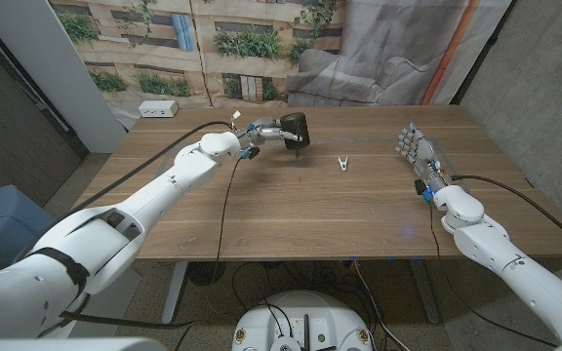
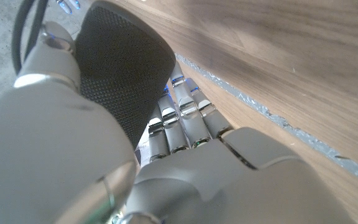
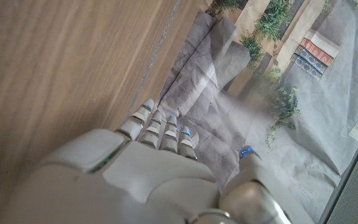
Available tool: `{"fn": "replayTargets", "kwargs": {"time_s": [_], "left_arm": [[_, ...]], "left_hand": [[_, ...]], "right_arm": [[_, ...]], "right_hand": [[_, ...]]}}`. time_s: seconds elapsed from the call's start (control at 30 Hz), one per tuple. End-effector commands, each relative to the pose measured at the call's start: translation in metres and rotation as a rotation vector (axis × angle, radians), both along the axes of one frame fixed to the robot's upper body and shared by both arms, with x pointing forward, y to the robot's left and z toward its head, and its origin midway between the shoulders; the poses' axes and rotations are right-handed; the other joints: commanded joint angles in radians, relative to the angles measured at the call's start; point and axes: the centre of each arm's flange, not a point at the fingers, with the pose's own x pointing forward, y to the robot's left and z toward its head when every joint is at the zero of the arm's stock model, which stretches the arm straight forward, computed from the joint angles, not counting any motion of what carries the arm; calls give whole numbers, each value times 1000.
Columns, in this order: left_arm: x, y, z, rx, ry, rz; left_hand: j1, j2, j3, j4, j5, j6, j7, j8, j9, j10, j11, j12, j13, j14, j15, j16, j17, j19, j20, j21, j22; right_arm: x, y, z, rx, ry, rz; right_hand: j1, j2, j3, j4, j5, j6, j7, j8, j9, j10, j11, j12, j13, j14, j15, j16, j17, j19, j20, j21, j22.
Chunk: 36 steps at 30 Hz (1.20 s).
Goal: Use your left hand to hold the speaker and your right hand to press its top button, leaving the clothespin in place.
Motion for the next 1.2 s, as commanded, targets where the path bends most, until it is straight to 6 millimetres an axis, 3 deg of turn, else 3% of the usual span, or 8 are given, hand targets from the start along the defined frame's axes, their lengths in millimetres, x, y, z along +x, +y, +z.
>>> {"fn": "replayTargets", "kwargs": {"time_s": [0.03, 0.5, 0.6, 0.77, 1.2], "left_arm": [[5, -9, -1, -52, 106, -93], [-3, -33, -13, -36, 253, -181], [-6, -36, -17, -52, 271, -196], [-10, -39, -21, -55, 282, -219], [-21, -45, -41, -73, 342, -251]], "left_hand": [[103, 264, 10, 13, 6, 215, -67, 75, 0, 184, -166, 16, 72, 115, -222, 3, 43, 11, -149, 3, 5], [98, 265, 12, 11, 6, 223, -69, 83, 0, 191, -166, 16, 78, 118, -221, -1, 42, 15, -149, 3, 5], [95, 268, 13, 12, 7, 219, -67, 83, 0, 190, -166, 15, 79, 121, -221, -1, 43, 14, -150, 3, 5], [96, 270, 15, 10, 7, 221, -68, 85, 0, 192, -166, 15, 81, 122, -223, -2, 43, 15, -150, 2, 5], [97, 274, 21, 6, 9, 228, -70, 92, -2, 200, -164, 16, 87, 130, -222, -3, 44, 19, -150, 2, 6]], "right_arm": [[-16, 4, 10, -124, -15, -45], [-29, 10, 27, -299, -15, -44], [-31, 12, 32, -329, -24, -39], [-33, 13, 37, -379, -30, -32], [-41, 9, 41, -475, -31, -54]], "right_hand": [[0, 17, 4, -9, -3, 12, 4, 7, 3, 9, 1, 7, 4, 8, 3, 7, 2, 7, -4, 3, 3], [22, 4, 10, -33, -5, 29, 4, 10, 3, 23, 2, 10, 4, 13, 3, 4, -7, 13, -3, 3, 3], [52, 9, 26, -57, -6, 34, 9, 10, 3, 28, 4, 10, 4, 17, -2, 2, -14, 16, -11, 2, 2], [78, 6, 37, -80, -8, 30, 10, 8, 4, 25, 3, 7, 4, 18, 0, 0, -19, 18, -10, 1, 2], [112, -38, 37, -127, -15, 27, 21, 7, 4, 23, 0, 5, 5, 15, 5, -5, -28, 19, -5, -1, 2]]}}
